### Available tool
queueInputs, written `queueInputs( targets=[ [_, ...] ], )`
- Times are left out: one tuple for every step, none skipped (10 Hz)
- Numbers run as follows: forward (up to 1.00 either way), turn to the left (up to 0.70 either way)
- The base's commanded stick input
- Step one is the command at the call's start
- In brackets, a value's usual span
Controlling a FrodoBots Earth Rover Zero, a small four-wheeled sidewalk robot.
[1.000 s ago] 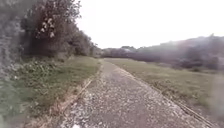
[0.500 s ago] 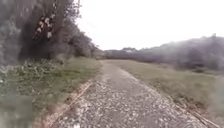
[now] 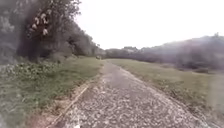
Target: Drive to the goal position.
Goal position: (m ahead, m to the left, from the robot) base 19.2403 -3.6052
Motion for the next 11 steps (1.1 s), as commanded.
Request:
queueInputs(
  targets=[
    [0.7,0.0],
    [0.7,0.0],
    [0.7,0.0],
    [0.7,0.0],
    [0.7,0.0],
    [0.7,0.0],
    [0.7,0.0],
    [0.7,-0.14],
    [0.7,-0.14],
    [0.7,-0.12],
    [0.7,-0.06]
  ],
)
